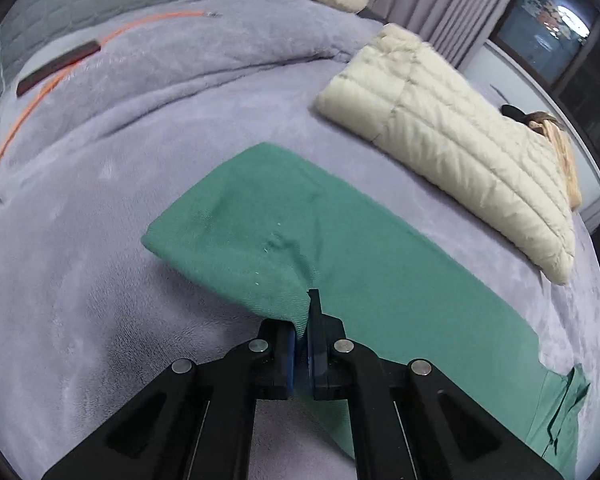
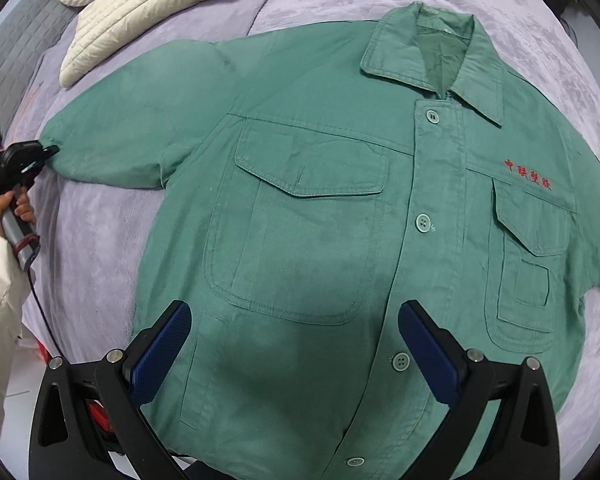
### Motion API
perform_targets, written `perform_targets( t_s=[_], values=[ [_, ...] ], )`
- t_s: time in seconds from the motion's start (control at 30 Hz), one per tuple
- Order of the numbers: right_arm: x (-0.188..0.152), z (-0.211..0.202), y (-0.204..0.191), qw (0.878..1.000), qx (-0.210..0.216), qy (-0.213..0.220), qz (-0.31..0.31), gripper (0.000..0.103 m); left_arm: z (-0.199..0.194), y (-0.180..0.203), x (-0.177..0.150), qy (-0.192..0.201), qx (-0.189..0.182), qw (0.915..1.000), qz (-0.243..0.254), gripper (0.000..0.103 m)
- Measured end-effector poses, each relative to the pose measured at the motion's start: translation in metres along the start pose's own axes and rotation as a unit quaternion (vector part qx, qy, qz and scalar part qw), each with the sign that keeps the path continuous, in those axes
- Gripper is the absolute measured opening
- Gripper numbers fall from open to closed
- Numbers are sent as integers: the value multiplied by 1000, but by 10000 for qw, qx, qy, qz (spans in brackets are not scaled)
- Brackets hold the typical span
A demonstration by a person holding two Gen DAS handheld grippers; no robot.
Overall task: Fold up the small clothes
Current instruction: 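Grasp the green jacket's side hem with the left gripper and lift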
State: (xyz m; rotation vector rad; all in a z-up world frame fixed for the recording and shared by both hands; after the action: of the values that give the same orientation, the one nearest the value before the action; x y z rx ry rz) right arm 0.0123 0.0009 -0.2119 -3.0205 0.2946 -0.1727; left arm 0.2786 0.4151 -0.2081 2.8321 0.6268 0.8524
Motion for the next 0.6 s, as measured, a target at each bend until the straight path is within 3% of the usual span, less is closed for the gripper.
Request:
perform_targets(
  t_s=[0.13, 0.23, 0.33, 0.43, 0.53, 0.6],
  values=[
    [1, -9, 15, 9996, 69, 189, 186, 103, -55, 65, 9, 528, -497, 9946, 749, 5],
    [4, -18, 36, 9985, 98, 305, 436, 103, -104, 140, -6, 784, -1123, 9810, 1371, 5],
    [4, -32, 64, 9958, 123, 511, 748, 103, -142, 231, -39, 864, -1796, 9553, 2182, 5],
    [2, -42, 97, 9923, 72, 685, 1025, 103, -157, 318, -95, 638, -2370, 9247, 2910, 5],
    [-6, -43, 136, 9871, -5, 751, 1416, 103, -147, 387, -173, 82, -2624, 8974, 3545, 5],
    [-14, -36, 163, 9828, -41, 715, 1701, 103, -129, 415, -228, -274, -2549, 8813, 3969, 5]
  ],
)
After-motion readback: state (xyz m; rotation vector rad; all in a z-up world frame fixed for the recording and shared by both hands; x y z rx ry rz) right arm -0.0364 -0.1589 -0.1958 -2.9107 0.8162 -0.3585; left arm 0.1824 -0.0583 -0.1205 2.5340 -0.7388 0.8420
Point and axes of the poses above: each gripper's, at about its wrist camera, not at the fingertips, and z roughly the way its jaws point, y to its right, x to its top, the point moved 7 cm from there along z, roughly the way its jaws point, and after that the axes turned 3 degrees about x, right-handed, at the moved point
